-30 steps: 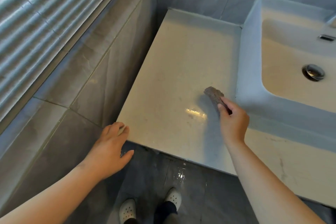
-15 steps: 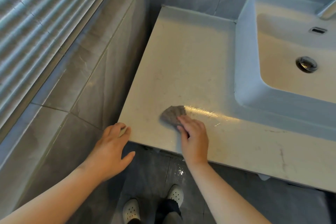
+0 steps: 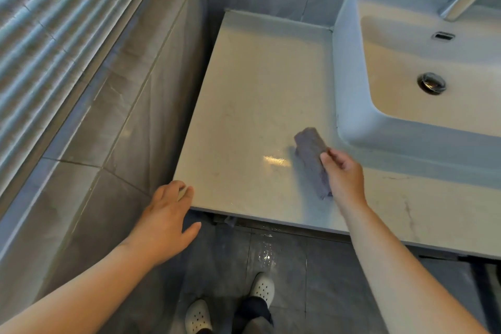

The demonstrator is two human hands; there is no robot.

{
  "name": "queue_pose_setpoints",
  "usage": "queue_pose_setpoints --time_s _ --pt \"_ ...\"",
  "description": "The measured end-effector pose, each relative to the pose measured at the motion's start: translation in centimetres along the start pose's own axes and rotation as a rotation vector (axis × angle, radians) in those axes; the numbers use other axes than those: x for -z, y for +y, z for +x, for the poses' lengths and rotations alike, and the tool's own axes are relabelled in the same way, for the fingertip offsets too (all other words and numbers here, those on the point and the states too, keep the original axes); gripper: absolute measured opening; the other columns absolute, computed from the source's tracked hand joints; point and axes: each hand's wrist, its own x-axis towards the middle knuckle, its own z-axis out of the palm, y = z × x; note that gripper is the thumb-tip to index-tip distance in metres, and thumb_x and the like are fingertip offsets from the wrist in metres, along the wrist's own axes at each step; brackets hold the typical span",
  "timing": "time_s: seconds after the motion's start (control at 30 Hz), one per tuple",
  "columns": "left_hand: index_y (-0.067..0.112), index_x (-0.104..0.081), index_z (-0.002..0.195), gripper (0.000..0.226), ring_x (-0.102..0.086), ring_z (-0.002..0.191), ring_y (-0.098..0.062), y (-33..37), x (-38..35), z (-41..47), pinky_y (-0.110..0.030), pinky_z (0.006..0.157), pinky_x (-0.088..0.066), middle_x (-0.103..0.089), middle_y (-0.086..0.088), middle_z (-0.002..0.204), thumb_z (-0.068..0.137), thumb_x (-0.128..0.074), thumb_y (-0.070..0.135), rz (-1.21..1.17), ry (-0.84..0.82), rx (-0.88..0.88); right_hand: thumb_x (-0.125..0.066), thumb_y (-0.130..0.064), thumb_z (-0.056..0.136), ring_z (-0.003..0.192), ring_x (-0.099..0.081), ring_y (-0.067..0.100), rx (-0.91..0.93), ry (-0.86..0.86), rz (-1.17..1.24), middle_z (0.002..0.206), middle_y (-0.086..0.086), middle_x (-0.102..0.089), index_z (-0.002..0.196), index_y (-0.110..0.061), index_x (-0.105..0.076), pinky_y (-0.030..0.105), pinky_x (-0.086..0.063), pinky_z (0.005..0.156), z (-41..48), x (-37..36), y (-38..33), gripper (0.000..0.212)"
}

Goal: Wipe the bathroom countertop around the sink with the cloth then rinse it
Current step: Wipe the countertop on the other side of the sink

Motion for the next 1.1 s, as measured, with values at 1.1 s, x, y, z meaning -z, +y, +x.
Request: queue_pose_setpoints --time_s 1.1 --pt "0.010 -0.041 0.141 0.061 -0.030 0.135 -0.016 -1.5 -0.5 -1.8 -0.021 0.107 -0.020 -0.037 -0.003 0.145 0.087 -0.063 0.030 -0.192 0.129 -0.015 -0.060 -0.010 0.089 0.117 -0.050 0.005 0.388 -0.110 -0.209 0.122 -0.011 -0.060 0.122 -0.020 -0.063 0.012 -0.033 0.101 -10.2 -5.3 2.2 0.035"
